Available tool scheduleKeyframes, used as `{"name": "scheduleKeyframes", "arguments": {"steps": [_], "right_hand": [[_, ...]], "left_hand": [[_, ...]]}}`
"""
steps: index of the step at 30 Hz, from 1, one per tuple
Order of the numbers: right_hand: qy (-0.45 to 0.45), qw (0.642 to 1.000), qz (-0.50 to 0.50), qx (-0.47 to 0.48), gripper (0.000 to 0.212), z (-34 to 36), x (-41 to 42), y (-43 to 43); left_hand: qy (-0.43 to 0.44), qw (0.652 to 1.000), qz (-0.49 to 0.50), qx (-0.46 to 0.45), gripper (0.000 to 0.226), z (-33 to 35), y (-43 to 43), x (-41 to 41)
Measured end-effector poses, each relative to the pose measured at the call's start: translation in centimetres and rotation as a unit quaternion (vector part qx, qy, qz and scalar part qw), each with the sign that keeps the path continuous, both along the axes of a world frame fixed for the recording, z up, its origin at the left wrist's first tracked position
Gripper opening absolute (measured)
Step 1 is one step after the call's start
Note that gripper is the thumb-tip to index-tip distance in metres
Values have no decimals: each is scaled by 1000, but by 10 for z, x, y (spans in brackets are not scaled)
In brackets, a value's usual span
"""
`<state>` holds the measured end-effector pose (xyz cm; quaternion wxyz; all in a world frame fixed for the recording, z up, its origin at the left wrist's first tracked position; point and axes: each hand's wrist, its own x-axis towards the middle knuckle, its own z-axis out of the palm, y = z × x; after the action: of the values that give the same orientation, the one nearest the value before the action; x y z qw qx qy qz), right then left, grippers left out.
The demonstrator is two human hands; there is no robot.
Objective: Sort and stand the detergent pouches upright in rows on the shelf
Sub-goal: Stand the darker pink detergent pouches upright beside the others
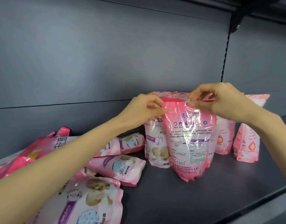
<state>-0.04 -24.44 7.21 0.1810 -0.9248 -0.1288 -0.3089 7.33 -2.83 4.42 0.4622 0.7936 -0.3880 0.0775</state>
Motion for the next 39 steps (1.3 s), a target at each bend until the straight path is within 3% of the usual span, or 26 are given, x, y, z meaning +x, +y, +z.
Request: {"name": "scheduleKeyframes", "arguments": {"steps": [4,9,13,16,22,30,36,39], "right_hand": [[-55,998,-14,-19,26,-5,-1,16],[-65,986,-38,-149,62,-22,-4,48],[-84,973,-20,-213,66,-45,-6,80],[-72,967,-10,-246,66,-59,-5,101],[-92,955,-22,-280,62,-76,5,124],[7,969,8,-247,82,-86,29,139],[63,967,30,-244,82,-93,48,153],[80,965,58,-244,73,-97,60,169]], "left_hand": [[-31,999,23,21,17,-3,15,-3],[-101,987,69,103,33,-6,50,-11],[-215,913,186,293,57,-16,91,-15],[-255,857,241,378,84,-22,124,-23],[-236,819,289,436,95,-34,178,-42],[-187,825,294,445,91,-47,229,-53],[-150,823,263,480,112,-55,242,-47],[-130,831,244,483,108,-50,240,-37]]}}
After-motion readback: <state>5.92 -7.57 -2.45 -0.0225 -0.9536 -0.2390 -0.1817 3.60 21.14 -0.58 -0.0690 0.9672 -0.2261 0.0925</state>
